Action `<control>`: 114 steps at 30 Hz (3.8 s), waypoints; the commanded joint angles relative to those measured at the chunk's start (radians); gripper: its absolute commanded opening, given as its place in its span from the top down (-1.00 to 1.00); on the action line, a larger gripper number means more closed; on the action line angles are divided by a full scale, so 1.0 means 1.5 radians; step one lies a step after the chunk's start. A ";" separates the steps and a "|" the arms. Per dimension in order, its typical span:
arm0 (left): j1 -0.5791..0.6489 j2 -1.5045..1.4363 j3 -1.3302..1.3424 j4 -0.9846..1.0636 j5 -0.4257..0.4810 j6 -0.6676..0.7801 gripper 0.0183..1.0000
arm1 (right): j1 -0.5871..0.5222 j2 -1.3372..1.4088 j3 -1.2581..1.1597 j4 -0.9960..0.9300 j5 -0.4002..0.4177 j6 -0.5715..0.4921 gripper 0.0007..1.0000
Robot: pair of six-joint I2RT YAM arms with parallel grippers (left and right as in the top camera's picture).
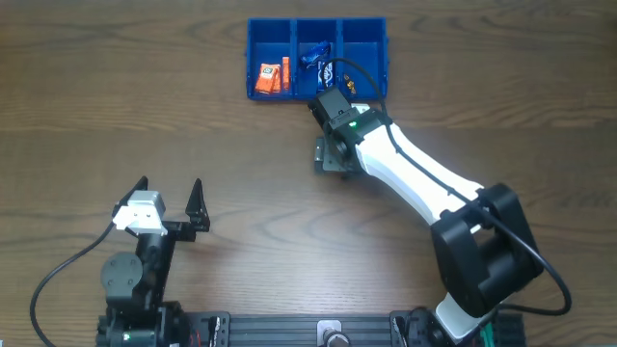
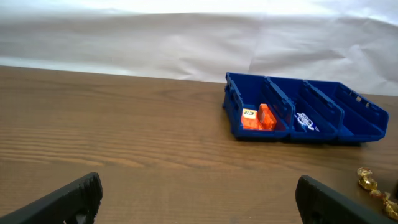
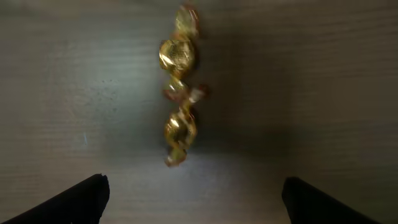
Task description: Sort Candies Into Trays
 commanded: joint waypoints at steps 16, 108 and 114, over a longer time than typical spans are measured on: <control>0.005 -0.004 -0.015 -0.020 0.014 0.000 -1.00 | 0.001 0.110 -0.003 0.089 -0.003 0.030 -0.49; 0.005 -0.004 -0.015 -0.020 0.014 0.000 -0.99 | -0.036 0.177 0.118 0.064 0.017 -0.022 -0.22; 0.005 -0.004 -0.015 -0.020 0.014 0.000 -1.00 | -0.036 0.181 0.118 0.064 0.017 -0.021 -0.10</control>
